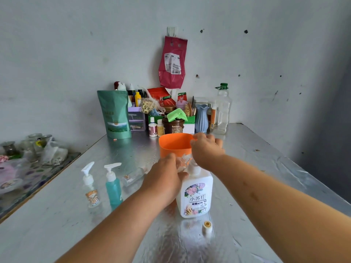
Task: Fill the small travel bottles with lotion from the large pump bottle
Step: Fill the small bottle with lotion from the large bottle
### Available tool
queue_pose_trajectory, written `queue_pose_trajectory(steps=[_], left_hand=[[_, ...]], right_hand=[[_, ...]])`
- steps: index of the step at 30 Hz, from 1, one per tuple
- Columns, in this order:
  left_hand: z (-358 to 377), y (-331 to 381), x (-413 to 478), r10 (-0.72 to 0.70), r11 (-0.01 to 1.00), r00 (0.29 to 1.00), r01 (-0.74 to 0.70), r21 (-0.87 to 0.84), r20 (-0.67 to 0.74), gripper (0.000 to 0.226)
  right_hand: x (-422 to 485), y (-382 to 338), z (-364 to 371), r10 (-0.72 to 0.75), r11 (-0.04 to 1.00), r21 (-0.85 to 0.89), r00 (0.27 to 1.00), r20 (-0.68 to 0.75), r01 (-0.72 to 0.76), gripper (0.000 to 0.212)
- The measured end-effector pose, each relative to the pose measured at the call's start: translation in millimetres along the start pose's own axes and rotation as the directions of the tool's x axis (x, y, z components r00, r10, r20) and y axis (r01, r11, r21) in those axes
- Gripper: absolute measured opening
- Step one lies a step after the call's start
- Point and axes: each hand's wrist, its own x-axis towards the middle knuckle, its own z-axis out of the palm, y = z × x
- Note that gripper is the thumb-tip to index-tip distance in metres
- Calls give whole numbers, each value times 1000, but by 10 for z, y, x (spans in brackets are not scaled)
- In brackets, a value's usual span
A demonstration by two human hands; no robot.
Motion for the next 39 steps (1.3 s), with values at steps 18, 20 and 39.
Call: queue_pose_trajectory(steps=[18, 20, 39], left_hand=[[-84, 49, -7, 15, 1000, 1000, -15, 9, -12, 30], [-65, 39, 5, 18, 1000, 1000, -18, 12, -12, 28], [-128, 63, 0, 18, 1000, 1000, -18, -10, -6, 30]], right_hand=[[-169, -95, -245, -67, 976, -191, 981, 181, 102, 40], [-122, -67, -195, -73, 969, -219, 981, 178, 112, 39], [-191, -155, -322, -99, 935, -318, 976, 196, 159, 39]])
